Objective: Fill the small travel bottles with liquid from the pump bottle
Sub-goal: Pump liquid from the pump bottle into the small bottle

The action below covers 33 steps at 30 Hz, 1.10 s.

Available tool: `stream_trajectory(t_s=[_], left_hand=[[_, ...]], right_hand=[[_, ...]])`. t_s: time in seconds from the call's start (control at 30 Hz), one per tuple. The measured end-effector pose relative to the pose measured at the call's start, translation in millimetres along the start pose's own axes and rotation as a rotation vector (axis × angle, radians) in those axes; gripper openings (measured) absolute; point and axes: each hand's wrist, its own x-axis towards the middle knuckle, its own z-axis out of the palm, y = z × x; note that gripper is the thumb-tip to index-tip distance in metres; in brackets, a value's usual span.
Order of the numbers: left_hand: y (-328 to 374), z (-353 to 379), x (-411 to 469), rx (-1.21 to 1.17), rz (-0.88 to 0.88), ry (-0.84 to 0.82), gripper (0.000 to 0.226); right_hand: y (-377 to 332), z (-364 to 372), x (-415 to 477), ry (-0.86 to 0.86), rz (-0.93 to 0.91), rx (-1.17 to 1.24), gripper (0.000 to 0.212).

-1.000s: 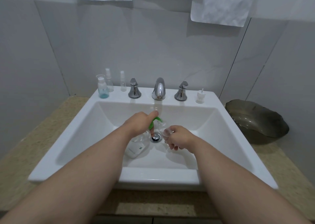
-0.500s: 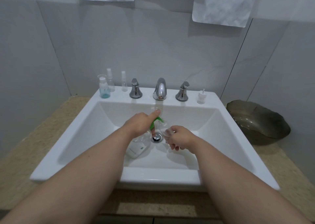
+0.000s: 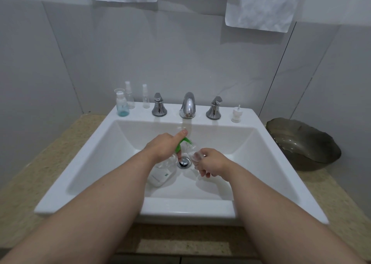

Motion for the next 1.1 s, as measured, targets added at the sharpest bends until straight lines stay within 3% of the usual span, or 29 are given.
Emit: stream_trajectory(t_s=[0.63,0.93,1.1], left_hand=[[2.0,4.0,4.9,0.035,0.011,-0.044,0.065],[0.5,1.0,0.8,0.018,0.016,-0.007,0.090],[1.5,0.8,-0.4,0.012,0.010,-0.009,0.091]], right_hand=[[-1.3,0.3,-2.3,-0.007,-0.014,-0.018,0.017],[-0.7,0.1,0.6,0.004,0.007,-0.010,0.011],[-1.1,-0.2,-0.5,0.000,0.001,-0.014,0.012]])
